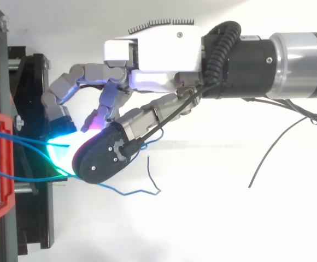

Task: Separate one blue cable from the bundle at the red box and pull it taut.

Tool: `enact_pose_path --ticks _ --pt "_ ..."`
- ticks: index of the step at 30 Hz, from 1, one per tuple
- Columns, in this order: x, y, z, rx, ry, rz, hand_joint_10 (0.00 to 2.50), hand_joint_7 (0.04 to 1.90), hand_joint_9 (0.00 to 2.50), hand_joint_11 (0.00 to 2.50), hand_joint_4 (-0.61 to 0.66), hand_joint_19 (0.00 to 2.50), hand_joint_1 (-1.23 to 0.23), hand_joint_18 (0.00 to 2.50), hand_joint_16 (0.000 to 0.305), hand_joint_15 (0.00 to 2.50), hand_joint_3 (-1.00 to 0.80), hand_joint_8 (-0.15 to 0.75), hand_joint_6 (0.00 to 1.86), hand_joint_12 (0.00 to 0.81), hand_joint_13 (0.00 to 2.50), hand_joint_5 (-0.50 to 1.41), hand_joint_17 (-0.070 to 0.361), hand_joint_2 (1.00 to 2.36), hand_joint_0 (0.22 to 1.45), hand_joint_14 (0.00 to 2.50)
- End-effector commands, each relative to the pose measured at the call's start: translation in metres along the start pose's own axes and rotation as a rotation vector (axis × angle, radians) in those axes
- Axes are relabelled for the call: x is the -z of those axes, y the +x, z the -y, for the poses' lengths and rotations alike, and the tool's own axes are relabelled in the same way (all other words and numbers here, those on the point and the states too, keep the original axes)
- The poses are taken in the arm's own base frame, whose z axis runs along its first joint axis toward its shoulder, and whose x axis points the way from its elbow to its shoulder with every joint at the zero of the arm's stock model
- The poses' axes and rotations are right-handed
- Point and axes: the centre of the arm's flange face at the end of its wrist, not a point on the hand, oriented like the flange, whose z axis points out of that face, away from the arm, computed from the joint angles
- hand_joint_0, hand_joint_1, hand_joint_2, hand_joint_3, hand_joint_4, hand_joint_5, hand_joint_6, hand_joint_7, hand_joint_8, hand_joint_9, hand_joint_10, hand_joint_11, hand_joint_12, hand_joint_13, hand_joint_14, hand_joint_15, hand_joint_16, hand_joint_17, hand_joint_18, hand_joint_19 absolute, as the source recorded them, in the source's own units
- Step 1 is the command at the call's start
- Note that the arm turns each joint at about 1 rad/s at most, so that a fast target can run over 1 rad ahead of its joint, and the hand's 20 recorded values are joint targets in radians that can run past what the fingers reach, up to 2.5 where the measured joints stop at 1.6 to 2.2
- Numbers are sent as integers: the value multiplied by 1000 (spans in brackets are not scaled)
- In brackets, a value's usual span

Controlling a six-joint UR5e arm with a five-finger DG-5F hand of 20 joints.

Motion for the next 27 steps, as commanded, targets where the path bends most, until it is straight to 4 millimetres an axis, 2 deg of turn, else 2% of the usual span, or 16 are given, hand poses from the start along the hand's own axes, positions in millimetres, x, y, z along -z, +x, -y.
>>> enact_pose_path --ticks 1,4,6,11,15,19,20,27 --pt "0 -2 -1 0 -2 1 27 1137 1191 1183 -80 820 -522 862 52 661 -500 308 761 402 869 -129 118 1000 499 22" --pt "0 -4 -3 0 -6 1 29 1165 1178 1183 -110 860 -467 821 47 669 -500 277 752 380 852 -129 106 1000 583 23" --pt "0 -4 -3 0 -6 3 29 1181 1174 1196 -120 865 -487 814 47 680 -500 276 749 378 848 -130 106 1000 614 23" --pt "0 -4 -3 0 -5 3 28 1179 1151 1194 -127 876 -552 801 48 683 -403 283 751 383 832 -134 107 1008 608 23" --pt "0 -4 -3 0 -5 4 29 1256 1136 1215 -125 878 -655 799 49 685 -245 290 762 386 824 -141 109 1018 586 25" --pt "0 -4 -3 0 -5 4 27 1326 1133 1210 -121 862 -734 797 49 685 -169 287 784 385 818 -152 110 1020 592 23" --pt "0 -4 -2 1 -3 3 28 1273 1128 1226 -122 860 -744 797 49 683 -141 286 817 386 817 -164 110 1022 592 25" --pt "0 -4 -2 0 -2 6 25 1206 1122 1174 -185 838 -748 790 48 635 -118 287 846 375 793 -168 109 1023 606 22"
